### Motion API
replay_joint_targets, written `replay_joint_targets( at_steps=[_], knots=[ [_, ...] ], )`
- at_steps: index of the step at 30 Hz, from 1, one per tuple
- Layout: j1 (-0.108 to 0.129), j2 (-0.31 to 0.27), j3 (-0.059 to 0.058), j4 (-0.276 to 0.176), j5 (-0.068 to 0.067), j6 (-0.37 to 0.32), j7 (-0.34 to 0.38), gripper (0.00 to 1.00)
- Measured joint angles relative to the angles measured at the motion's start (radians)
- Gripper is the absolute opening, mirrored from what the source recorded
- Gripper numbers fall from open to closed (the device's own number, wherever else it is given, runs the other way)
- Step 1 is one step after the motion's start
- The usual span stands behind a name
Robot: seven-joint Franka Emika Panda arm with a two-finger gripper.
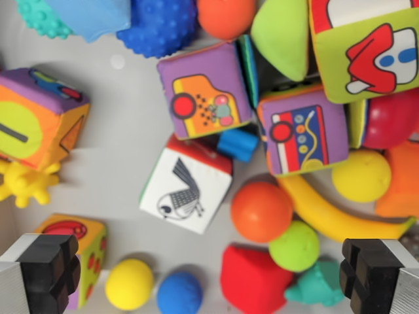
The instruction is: Pick an object from the bin
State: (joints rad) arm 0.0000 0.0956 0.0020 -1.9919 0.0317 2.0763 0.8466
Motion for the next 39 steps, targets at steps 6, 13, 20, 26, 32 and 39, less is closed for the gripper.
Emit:
replay_joint_targets(
  at_steps=[6, 13, 20, 26, 32, 39],
  knots=[
    [0.000, 0.000, 0.000, 0.000, 0.000, 0.000, 0.000, 1.00],
    [0.000, 0.000, 0.000, 0.000, 0.000, 0.000, 0.000, 1.00],
    [-0.001, 0.007, -0.003, 0.000, 0.000, 0.004, 0.015, 1.00],
    [-0.004, 0.023, -0.009, 0.001, 0.000, 0.018, 0.042, 1.00],
    [-0.006, 0.046, -0.019, 0.006, 0.000, 0.038, 0.083, 1.00],
    [-0.009, 0.081, -0.034, 0.015, 0.000, 0.064, 0.140, 1.00]
  ],
)
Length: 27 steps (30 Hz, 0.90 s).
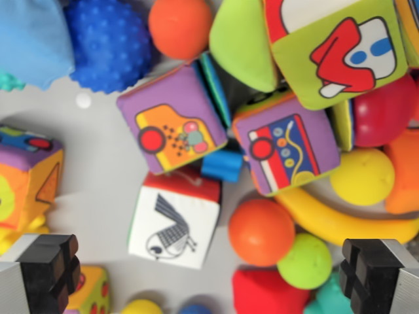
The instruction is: Pick an object from the bin
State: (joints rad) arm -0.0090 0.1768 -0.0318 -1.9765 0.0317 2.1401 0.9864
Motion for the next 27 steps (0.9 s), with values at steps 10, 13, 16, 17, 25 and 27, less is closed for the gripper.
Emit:
replay_joint_targets(
  at_steps=[10, 13, 16, 17, 25, 27],
  knots=[
    [-0.006, 0.069, -0.026, 0.024, 0.001, 0.045, 0.107, 1.00],
    [-0.009, 0.093, -0.035, 0.035, 0.004, 0.060, 0.144, 1.00],
    [-0.010, 0.114, -0.042, 0.045, 0.008, 0.071, 0.174, 1.00],
    [-0.011, 0.124, -0.046, 0.049, 0.009, 0.076, 0.188, 1.00],
    [-0.017, 0.200, -0.071, 0.090, 0.023, 0.112, 0.293, 1.00],
    [-0.018, 0.216, -0.077, 0.100, 0.026, 0.118, 0.315, 1.00]
  ],
)
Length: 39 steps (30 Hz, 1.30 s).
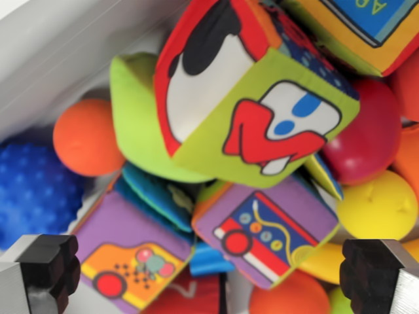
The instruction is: Pick an object from the bin
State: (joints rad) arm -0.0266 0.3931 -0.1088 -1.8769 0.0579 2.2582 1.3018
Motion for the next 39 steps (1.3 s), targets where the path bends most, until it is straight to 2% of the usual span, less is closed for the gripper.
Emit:
replay_joint_targets(
  at_steps=[7, 10, 21, 28, 29, 39],
  knots=[
    [-0.004, 0.077, -0.025, 0.050, 0.020, 0.026, 0.099, 1.00],
    [-0.006, 0.104, -0.032, 0.065, 0.027, 0.037, 0.123, 1.00],
    [-0.008, 0.177, -0.028, 0.061, 0.040, 0.114, 0.125, 1.00],
    [-0.010, 0.198, -0.026, 0.060, 0.044, 0.136, 0.124, 1.00],
    [-0.010, 0.199, -0.025, 0.060, 0.045, 0.138, 0.124, 0.00],
    [-0.011, 0.199, -0.025, 0.060, 0.045, 0.139, 0.123, 0.00]
  ],
)
